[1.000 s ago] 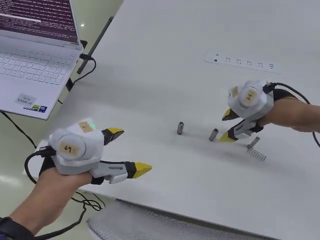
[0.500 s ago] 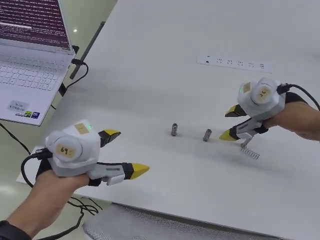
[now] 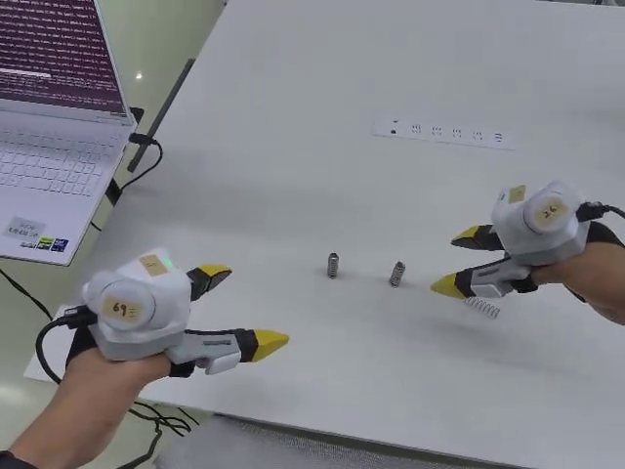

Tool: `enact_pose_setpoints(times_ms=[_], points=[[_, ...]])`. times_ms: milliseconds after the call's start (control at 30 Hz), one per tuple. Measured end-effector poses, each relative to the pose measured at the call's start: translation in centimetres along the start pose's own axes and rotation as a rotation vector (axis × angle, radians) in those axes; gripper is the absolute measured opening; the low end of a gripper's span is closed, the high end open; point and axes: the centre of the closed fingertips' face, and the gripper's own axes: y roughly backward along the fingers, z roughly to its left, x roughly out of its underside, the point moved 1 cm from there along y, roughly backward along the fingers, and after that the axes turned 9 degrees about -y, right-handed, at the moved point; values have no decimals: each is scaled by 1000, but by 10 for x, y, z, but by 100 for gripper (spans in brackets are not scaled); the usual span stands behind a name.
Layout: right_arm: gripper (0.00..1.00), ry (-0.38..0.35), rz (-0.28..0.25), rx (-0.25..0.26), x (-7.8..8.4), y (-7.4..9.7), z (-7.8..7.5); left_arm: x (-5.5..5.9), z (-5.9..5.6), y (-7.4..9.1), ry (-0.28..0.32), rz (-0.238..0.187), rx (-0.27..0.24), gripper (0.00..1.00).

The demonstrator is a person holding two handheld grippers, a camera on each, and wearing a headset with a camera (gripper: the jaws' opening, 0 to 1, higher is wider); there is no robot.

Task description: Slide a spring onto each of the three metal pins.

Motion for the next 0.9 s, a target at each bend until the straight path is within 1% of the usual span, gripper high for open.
enact_pose_setpoints(times_ms=[200,300,500,600,900], points=[[50,-52,-39,28,9,13,2,-2,1,-1,-3,1,0,68],[52,-79,-67,43,12,21,2,-3,0,-1,-3,0,2,68],[54,-115,-100,74,18,33,3,-5,0,-2,-8,-3,4,69],[56,-144,-132,88,20,40,5,-6,1,-3,-7,-5,3,69],[60,-206,-169,121,35,55,12,-7,1,-3,-12,-5,5,68]])
